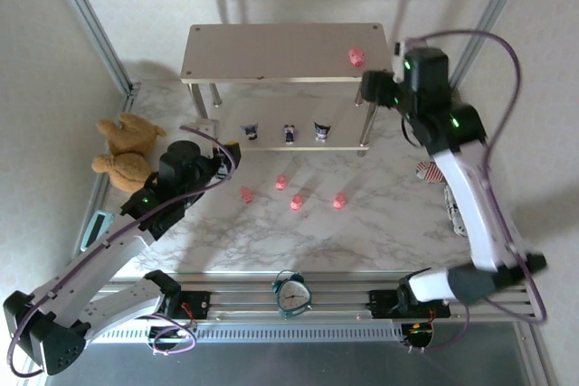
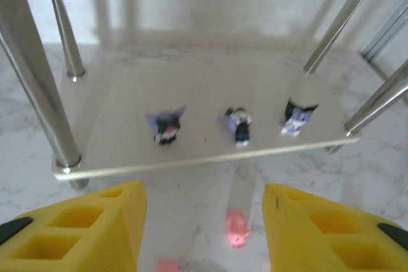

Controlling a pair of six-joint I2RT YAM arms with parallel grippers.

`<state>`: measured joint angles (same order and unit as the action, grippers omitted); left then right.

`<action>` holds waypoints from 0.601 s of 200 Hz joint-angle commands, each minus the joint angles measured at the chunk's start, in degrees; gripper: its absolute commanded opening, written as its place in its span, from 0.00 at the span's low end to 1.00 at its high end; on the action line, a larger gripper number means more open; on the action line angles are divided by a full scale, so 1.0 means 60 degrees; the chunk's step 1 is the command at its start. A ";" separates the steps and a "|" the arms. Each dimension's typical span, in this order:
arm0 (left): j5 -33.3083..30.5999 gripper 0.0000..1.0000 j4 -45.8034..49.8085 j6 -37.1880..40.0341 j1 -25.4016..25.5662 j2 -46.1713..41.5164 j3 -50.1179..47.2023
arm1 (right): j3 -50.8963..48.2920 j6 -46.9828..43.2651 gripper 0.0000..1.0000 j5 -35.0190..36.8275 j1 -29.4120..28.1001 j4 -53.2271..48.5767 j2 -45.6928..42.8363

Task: Place and organize the plastic toys onto the shelf

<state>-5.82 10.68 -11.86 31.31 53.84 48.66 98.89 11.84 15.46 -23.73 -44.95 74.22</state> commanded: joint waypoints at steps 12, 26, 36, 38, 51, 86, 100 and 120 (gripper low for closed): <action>-0.0329 0.52 -0.0128 -0.0307 0.0312 -0.0216 -0.0640 | -0.2975 0.1317 0.77 0.0938 -0.1281 -0.0860 -0.2480; -0.0405 0.52 -0.0128 -0.0367 0.0416 -0.0176 -0.0860 | -0.4321 0.2309 0.76 0.1278 -0.2006 -0.1389 -0.3354; -0.0503 0.52 -0.0139 -0.0421 0.0450 -0.0166 -0.1024 | -0.5217 0.3040 0.76 0.1504 -0.2566 -0.1680 -0.3827; -0.0518 0.52 -0.0132 -0.0432 0.0462 -0.0177 -0.1044 | -0.5389 0.3210 0.76 0.1559 -0.2667 -0.1756 -0.3880; -0.0580 0.52 -0.0169 -0.0484 0.0465 -0.0221 -0.1237 | -0.6359 0.4145 0.76 0.1660 -0.3121 -0.1985 -0.4170; -0.0653 0.52 -0.0265 -0.0600 0.0473 -0.0259 -0.1453 | -0.8327 0.5437 0.76 0.1134 -0.4068 -0.0760 -0.3607; -0.0626 0.52 -0.0298 -0.0617 0.0465 -0.0256 -0.1460 | -0.8684 0.5546 0.76 0.1071 -0.4087 -0.0034 -0.2964; -0.0651 0.52 -0.0223 -0.0617 0.0466 -0.0224 -0.1423 | -0.8865 0.5574 0.76 0.1149 -0.4080 0.0776 -0.1884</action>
<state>-8.36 10.48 -14.66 33.71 53.54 40.38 46.65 41.30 21.87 -47.72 -48.66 57.98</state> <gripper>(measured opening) 0.521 0.760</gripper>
